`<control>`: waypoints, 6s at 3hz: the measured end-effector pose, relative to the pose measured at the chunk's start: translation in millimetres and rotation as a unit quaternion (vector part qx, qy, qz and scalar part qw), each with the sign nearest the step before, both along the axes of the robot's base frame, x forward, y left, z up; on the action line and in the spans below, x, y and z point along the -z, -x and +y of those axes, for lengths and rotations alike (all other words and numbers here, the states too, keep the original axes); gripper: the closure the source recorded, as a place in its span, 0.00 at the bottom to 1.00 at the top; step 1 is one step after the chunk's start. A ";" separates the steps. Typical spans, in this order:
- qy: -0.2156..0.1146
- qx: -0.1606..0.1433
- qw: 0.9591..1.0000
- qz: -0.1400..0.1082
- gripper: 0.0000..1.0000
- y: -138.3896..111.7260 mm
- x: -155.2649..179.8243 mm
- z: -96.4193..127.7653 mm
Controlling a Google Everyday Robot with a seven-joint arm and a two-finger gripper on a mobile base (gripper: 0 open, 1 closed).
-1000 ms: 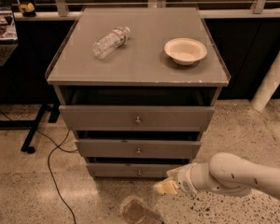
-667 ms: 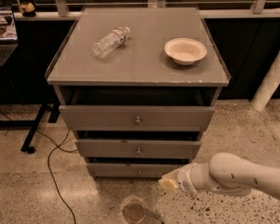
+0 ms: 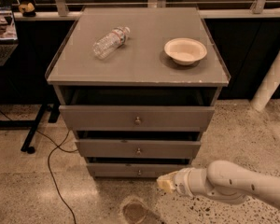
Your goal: Open bottom drawer
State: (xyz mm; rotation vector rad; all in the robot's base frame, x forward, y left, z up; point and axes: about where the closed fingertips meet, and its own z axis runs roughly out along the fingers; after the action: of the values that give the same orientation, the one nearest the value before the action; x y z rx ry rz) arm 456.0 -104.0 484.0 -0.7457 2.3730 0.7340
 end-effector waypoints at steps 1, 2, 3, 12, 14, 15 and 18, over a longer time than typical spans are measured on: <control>-0.058 0.076 0.995 -0.036 1.00 -26.9 26.9 5.3; -0.105 0.126 0.984 -0.071 1.00 -56.4 49.9 2.4; -0.155 0.165 0.973 -0.049 1.00 -67.5 111.3 15.2; -0.121 0.252 0.949 -0.145 1.00 -186.2 225.8 -73.6; -0.079 0.281 0.946 -0.140 1.00 -214.7 269.9 -90.7; -0.059 0.283 0.948 -0.132 1.00 -226.1 281.0 -90.6; -0.050 0.272 0.957 -0.092 1.00 -214.1 289.7 -86.7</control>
Offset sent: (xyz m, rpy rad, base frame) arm 0.0708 0.0119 -0.1351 0.4062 -0.1310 -0.4003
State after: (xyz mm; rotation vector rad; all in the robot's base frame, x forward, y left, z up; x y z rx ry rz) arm 670.1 -190.7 194.4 -0.0922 2.1953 0.5139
